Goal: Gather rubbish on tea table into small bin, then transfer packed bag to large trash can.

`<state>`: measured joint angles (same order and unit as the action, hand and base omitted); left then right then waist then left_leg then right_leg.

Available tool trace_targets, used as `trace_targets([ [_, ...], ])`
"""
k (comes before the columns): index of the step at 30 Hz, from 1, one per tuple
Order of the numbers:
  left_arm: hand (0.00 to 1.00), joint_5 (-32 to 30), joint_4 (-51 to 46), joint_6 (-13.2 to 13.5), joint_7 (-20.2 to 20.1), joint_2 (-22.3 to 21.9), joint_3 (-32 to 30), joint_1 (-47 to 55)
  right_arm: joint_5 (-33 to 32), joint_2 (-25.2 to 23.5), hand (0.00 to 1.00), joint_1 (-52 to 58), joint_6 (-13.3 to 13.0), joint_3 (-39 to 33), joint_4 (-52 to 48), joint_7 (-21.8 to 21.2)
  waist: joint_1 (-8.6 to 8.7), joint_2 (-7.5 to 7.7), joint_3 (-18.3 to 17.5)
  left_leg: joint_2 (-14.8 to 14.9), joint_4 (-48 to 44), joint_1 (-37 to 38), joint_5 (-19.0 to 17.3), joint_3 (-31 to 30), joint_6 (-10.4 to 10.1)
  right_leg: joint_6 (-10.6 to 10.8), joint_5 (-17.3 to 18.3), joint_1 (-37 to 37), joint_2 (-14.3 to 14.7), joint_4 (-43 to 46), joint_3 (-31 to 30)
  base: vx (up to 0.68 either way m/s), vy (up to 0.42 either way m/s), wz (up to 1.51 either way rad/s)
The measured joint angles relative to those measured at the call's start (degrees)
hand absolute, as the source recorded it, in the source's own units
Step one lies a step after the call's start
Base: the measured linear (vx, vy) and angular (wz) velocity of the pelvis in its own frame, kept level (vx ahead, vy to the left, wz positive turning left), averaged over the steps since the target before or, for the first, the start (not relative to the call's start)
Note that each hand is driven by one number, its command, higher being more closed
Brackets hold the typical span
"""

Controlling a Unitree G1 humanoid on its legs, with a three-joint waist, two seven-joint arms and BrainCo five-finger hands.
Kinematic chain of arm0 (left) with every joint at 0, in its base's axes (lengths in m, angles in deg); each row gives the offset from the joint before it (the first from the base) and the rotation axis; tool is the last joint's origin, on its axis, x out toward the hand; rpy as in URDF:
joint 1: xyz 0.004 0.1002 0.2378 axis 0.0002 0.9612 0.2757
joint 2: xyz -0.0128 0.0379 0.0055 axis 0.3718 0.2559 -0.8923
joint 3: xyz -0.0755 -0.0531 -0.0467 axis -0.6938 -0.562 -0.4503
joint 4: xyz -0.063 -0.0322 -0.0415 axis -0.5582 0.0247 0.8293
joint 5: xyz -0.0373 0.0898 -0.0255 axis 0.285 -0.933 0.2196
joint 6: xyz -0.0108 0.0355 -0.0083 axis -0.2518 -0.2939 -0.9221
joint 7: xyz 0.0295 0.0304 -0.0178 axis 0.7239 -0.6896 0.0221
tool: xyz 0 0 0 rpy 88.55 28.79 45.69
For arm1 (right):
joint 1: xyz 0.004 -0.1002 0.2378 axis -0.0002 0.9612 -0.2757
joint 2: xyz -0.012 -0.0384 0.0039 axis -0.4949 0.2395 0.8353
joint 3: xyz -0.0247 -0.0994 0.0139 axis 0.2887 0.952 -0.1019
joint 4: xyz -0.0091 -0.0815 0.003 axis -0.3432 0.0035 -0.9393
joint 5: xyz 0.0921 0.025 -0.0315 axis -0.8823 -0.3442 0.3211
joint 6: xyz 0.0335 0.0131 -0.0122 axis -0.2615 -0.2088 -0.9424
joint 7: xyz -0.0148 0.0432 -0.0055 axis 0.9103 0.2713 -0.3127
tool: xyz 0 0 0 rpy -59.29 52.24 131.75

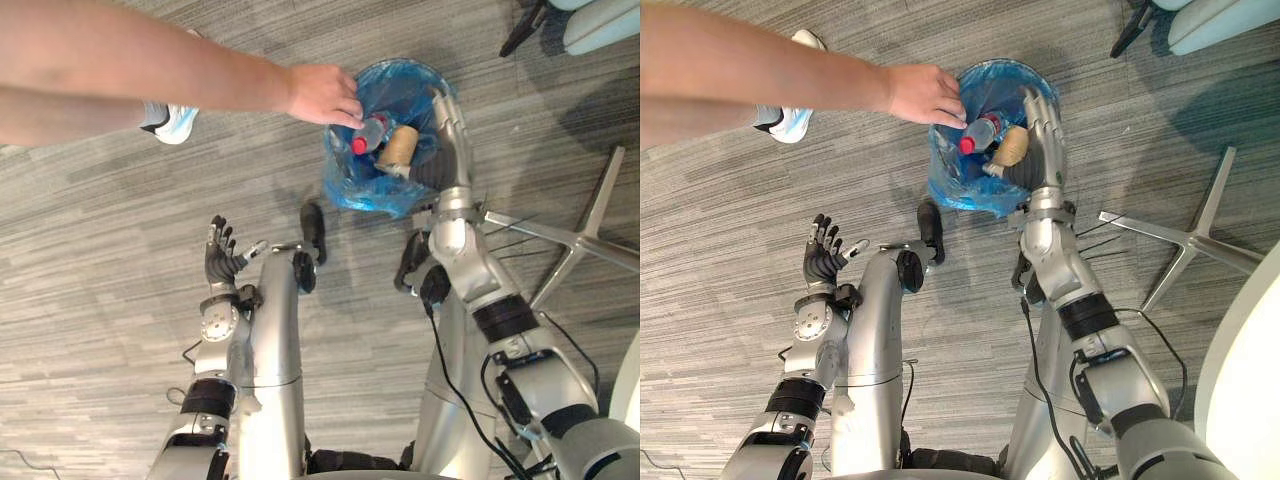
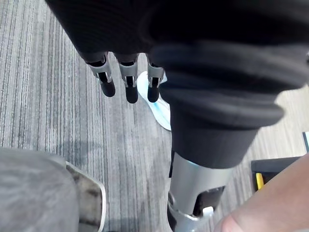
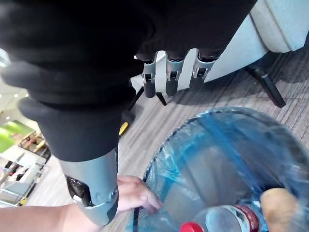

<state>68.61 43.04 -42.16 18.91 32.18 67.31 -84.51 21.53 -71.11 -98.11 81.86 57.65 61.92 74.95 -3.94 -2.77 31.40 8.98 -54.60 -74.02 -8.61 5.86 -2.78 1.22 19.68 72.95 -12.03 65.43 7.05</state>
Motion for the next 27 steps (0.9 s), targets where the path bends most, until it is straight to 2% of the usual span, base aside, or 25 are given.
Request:
trace_targets([
  [6,0.0,0.02,0.48,0.19,-0.01,-0.09,0.06,-0.06,6.45,-2.73,0.0,-0.62,1.15,3.46,9.47,-3.81,-0.01,0.0,0.0,-0.15,0.79,0.2,0.69,-0.74,-0.17,-0.54,-0.33,-0.4,0.0,-0.23,0.83,0.0,-0.004,0.04],
  [10,0.0,0.03,1.27,0.22,0.06,-0.73,0.09,-0.73,6.68,-2.61,0.0,-1.66,2.29,3.64,12.59,-4.73,-0.13,-0.01,0.0,-1.04,2.41,0.87,1.58,-1.09,-0.37,-0.22,-0.13,-0.7,-0.43,-0.43,0.89,-0.03,-0.007,0.12],
  [16,0.0,0.01,1.86,0.13,0.07,-0.86,0.09,-0.77,6.65,-2.65,0.0,-2.12,2.4,3.86,12.99,-4.73,-0.24,-0.02,-0.01,-1.01,3.55,1.69,2.24,-1.23,-0.83,-0.29,-0.18,-1.33,-0.29,-0.88,1.17,-0.03,-0.008,0.02],
  [20,0.0,-0.02,2.79,-0.15,0.04,-1.71,0.14,-0.75,6.39,-2.72,0.0,-0.5,2.43,3.58,12.09,-4.73,-0.05,-0.03,-0.03,-0.95,5.03,5.54,2.7,-1.92,-1.05,-0.33,-0.21,-5.93,-0.06,-2.85,2.38,0.0,0.0,0.0],
  [23,0.0,-0.38,2.75,-0.89,-0.03,-2.85,1.1,-0.51,3.33,-3.12,0.0,3.98,2.38,0.53,6.24,-4.68,-0.05,0.23,-0.16,-1.05,7.07,9.44,2.77,-1.89,-1.14,-0.4,-0.27,-10.05,-0.05,-4.92,3.01,0.0,0.0,0.0],
  [25,0.0,-0.4,2.87,-2.21,-0.17,-4.42,3.11,0.96,-2.2,-5.77,0.0,9.95,2.07,-4.82,0.54,-4.33,0.11,0.49,-0.29,-1.15,9.86,15.53,2.76,-1.76,-1.12,-1.16,-0.72,-16.7,-0.1,-7.98,4.07,0.04,-0.025,0.02],
  [27,0.0,-0.41,2.75,-2.45,-0.34,-4.66,4.19,2.95,-5.31,-7.59,0.0,14.25,1.7,-7.93,-1.78,-3.82,0.21,1.62,-0.69,-1.17,12.59,20.55,3.08,-0.95,-1.09,-1.37,-1.06,-21.41,-0.07,-10.55,4.27,0.08,-0.048,-0.04],
])
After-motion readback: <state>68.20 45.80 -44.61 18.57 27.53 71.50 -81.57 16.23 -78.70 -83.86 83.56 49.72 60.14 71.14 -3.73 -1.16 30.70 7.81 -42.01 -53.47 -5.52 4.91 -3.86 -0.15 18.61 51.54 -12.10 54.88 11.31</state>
